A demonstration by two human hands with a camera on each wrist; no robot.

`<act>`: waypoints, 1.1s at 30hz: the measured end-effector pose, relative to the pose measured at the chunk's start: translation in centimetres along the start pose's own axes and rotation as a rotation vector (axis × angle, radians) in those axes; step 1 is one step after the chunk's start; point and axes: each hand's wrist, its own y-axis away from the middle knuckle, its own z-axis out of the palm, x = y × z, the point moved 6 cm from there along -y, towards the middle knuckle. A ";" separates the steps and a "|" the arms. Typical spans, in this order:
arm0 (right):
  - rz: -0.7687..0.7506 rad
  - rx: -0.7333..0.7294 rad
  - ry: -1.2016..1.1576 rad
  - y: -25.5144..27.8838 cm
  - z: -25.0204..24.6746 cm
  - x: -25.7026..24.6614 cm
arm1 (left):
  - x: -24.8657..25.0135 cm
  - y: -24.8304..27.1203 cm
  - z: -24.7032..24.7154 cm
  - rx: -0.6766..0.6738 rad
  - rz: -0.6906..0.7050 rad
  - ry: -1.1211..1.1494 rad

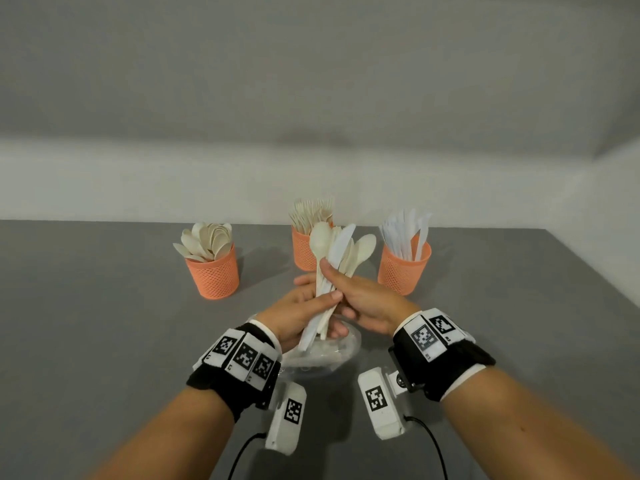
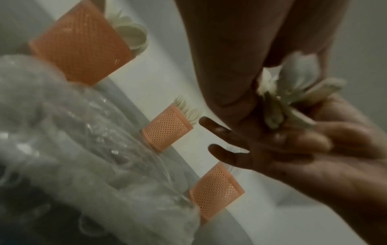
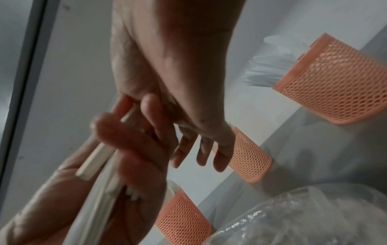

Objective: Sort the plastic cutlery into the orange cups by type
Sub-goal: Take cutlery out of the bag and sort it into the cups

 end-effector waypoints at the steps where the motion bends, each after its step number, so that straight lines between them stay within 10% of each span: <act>1: 0.011 -0.006 -0.007 -0.2 0.0 0.1 | 0.1 -0.1 0.0 -0.004 0.010 0.056; 13: -0.462 0.766 0.204 0.4 -2.4 -3.7 | 1.9 0.5 -4.1 0.243 0.187 0.004; 33: -0.227 0.363 0.254 -0.5 -1.1 -3.8 | 1.6 -1.4 -3.0 0.216 0.222 0.089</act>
